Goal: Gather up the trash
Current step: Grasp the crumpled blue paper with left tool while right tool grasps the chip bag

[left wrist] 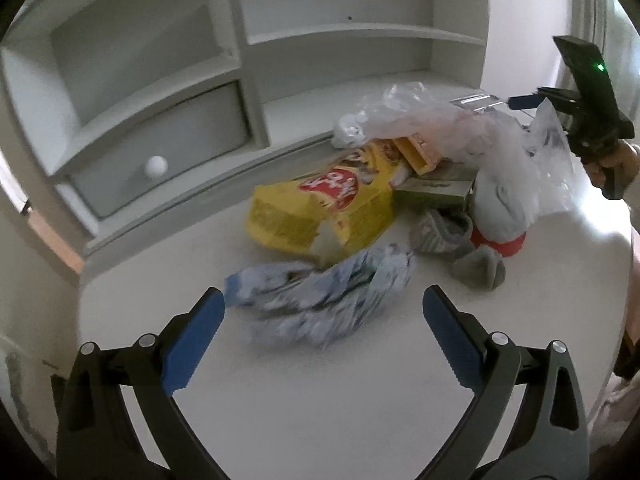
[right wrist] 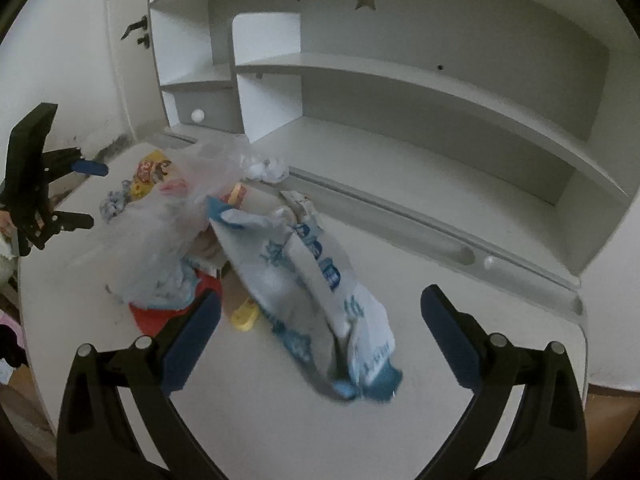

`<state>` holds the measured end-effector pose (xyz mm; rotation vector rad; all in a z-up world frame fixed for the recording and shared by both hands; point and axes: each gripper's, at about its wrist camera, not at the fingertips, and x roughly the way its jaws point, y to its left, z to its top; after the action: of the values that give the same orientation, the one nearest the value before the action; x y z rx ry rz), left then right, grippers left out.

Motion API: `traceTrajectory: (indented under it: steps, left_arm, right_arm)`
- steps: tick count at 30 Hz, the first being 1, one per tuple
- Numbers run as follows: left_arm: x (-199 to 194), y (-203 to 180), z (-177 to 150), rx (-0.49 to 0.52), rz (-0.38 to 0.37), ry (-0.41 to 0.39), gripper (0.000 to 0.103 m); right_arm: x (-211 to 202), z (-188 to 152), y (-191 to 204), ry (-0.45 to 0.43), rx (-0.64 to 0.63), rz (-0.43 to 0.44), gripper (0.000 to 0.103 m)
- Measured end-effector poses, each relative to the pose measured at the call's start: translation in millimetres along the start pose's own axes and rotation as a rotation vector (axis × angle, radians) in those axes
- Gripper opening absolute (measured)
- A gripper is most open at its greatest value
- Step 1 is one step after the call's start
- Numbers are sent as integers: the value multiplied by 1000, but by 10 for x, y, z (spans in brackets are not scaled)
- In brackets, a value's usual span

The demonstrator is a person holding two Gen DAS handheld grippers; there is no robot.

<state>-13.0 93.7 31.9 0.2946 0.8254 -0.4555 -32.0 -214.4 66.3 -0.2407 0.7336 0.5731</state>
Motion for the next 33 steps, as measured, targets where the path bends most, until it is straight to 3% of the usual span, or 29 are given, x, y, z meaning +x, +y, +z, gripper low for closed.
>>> traceTrajectory:
  steps: [2, 5, 6, 7, 8, 11, 18, 24, 33]
  left_arm:
    - [89, -26, 27, 6, 6, 10, 96]
    - [198, -58, 31, 4, 2, 45, 72]
    - [197, -60, 28, -7, 4, 41, 69]
    - [186, -64, 27, -15, 2, 40, 67]
    - [153, -82, 18, -16, 6, 36, 50]
    - [37, -122, -2, -30, 58, 23, 47]
    - [-444, -35, -78, -198, 223, -49, 46]
    - [-702, -26, -98, -303, 206, -102, 46]
    - [-751, -188, -132, -303, 179, -108, 46]
  right_arm:
    - [106, 52, 32, 21, -12, 4, 97]
    - [227, 59, 73, 59, -29, -5, 94]
    - [268, 46, 94, 76, -30, -13, 88]
    - [311, 33, 105, 95, -25, -3, 70]
    - [346, 16, 112, 115, -13, 3, 58]
    - [319, -16, 122, 117, 34, 17, 48]
    - [-245, 46, 146, -8, 99, -76, 47]
    - [-782, -50, 113, -128, 212, -125, 47]
    - [-673, -317, 206, -85, 276, -132, 47]
